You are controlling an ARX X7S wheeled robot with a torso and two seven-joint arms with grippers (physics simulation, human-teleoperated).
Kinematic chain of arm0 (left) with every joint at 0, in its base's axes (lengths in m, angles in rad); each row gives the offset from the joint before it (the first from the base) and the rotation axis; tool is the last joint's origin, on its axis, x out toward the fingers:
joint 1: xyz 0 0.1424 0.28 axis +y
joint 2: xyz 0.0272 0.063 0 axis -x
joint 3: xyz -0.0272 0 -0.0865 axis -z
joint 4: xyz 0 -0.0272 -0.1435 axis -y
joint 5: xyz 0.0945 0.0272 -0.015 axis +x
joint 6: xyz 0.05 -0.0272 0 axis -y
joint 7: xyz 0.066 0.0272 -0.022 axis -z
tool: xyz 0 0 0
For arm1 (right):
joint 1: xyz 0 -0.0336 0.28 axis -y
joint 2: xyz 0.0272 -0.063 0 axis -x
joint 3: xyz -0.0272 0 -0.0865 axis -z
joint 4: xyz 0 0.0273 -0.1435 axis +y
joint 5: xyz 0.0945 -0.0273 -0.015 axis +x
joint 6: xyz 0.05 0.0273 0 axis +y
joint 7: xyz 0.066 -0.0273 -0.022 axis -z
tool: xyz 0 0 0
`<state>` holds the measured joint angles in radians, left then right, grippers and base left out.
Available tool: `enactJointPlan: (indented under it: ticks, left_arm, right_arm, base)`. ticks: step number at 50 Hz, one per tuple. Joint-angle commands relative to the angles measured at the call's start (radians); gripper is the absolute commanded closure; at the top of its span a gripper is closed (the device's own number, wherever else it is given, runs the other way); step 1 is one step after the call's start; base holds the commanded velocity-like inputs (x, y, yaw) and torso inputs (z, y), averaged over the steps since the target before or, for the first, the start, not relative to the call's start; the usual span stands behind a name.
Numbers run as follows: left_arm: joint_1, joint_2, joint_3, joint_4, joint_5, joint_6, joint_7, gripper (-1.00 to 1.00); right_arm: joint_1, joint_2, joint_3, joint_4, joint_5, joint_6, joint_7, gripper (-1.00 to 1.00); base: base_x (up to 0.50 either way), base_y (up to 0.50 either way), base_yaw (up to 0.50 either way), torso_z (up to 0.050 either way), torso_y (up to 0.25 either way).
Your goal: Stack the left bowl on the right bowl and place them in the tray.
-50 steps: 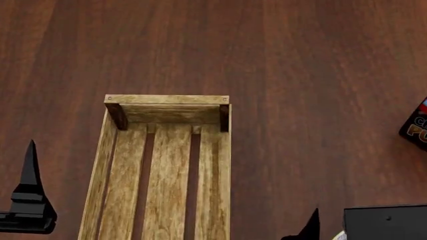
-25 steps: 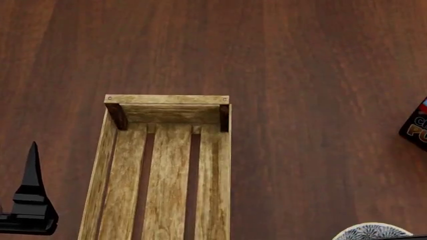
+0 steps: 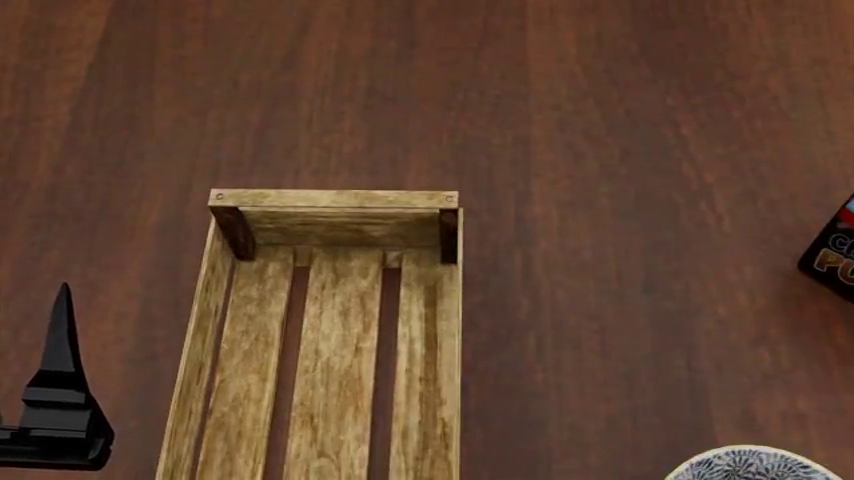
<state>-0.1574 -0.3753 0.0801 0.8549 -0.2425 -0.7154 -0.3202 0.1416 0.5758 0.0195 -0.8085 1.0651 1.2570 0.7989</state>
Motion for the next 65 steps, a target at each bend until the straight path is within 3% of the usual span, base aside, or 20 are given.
enactJointPlan:
  ticks: [1,65]
  left_arm:
    - [0.0,-0.004,0.002,0.002,-0.002,0.003,-0.004,-1.0]
    - [0.002,-0.02,0.006,0.001,-0.022,0.008,-0.021,-1.0]
  right_arm:
    - [-0.001,0.004,-0.058,0.063,-0.077,-0.045,-0.048,-1.0]
    - [-0.016,-0.023,-0.218,0.339,-0.262,-0.253,-0.195,-1.0]
  base:
    - [0.0,0.0,0.0,0.0,0.0]
    - [0.0,0.0,0.0,0.0,0.0]
